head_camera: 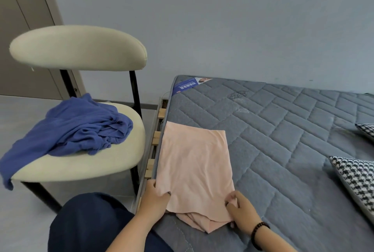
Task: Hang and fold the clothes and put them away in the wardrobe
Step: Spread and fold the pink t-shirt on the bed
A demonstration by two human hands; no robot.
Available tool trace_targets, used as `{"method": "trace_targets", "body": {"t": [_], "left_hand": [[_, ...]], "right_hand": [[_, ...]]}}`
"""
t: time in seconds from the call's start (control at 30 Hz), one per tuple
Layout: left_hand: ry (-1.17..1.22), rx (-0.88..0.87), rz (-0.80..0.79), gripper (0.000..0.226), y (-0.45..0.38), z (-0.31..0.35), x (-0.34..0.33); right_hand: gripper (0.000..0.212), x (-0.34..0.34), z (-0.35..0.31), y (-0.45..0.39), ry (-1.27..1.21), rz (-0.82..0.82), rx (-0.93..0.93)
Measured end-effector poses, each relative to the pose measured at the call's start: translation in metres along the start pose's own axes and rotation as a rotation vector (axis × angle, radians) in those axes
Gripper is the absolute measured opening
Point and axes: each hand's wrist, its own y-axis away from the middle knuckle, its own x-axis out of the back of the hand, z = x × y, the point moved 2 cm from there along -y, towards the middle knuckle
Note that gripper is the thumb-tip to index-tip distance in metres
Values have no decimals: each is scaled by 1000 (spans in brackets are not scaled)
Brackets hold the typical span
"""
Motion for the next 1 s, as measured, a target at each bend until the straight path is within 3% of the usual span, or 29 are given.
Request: {"method": "trace_targets", "body": {"t": [0.1, 0.33, 0.43, 0.57, 0.67, 0.77, 0.87, 1.0], "left_hand": [[-85, -161, -102, 63, 12, 15, 3], [297, 46, -205, 32, 19, 24, 17], [483, 29, -249, 31, 19, 37, 24], [422, -112, -236, 54, 11, 53, 25], [170, -224, -66, 35, -3, 69, 24], [29, -322, 19, 10, -26, 87, 22], [-55, -377, 51, 9, -54, 104, 21], [-201, -389, 156, 21, -104, 128, 17]], "right_hand": [[17, 13, 2, 4, -156, -112, -20], [15, 47, -17, 14, -668, -231, 58], [46, 63, -31, 15, -702, -313, 197], [49, 71, -51, 10, -471, -151, 396], [27, 73, -68, -1, -320, 87, 484], [17, 72, -78, -24, -166, 323, 466], [21, 76, -93, -50, -14, 479, 450], [30, 77, -113, -102, -11, 512, 376]]}}
